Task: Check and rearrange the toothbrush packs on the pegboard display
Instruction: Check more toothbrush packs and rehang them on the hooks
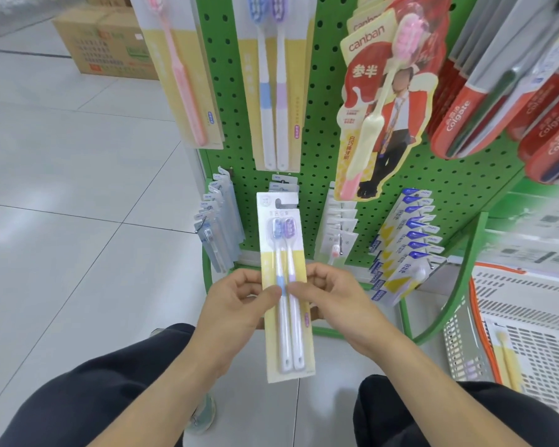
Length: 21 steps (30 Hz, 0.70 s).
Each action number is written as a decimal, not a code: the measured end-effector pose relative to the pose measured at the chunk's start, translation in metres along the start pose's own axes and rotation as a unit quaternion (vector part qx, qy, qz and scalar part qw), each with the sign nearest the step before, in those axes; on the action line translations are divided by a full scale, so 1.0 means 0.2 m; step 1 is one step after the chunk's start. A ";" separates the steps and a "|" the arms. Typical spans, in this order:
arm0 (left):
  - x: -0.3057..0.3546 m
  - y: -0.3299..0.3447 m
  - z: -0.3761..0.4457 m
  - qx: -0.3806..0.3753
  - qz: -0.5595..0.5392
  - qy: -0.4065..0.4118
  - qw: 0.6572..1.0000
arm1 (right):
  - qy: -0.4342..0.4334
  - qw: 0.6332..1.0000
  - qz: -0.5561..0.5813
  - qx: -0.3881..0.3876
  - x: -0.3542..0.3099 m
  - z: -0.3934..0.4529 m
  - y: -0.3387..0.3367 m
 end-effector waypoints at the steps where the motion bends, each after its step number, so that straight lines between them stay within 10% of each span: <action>1: 0.00 -0.01 0.00 0.018 0.002 0.007 1.000 | 0.015 1.000 -0.002 -0.026 0.00 0.00 0.00; 6: 0.01 -0.04 0.02 0.076 -0.032 0.004 0.997 | 0.020 0.994 -0.062 -0.093 0.01 -0.02 0.02; 21: -0.02 -0.07 -0.03 -0.148 -0.022 -0.059 0.987 | -0.043 0.993 -0.092 -0.056 -0.01 -0.04 -0.02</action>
Point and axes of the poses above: each hand's wrist, its own z-axis towards the middle knuckle, its own y-axis out of the palm, x = y × z, the point moved 2 cm from there along z, towards the middle knuckle, and after that the axes turned 2 degrees about -y, right-handed, at the moved point
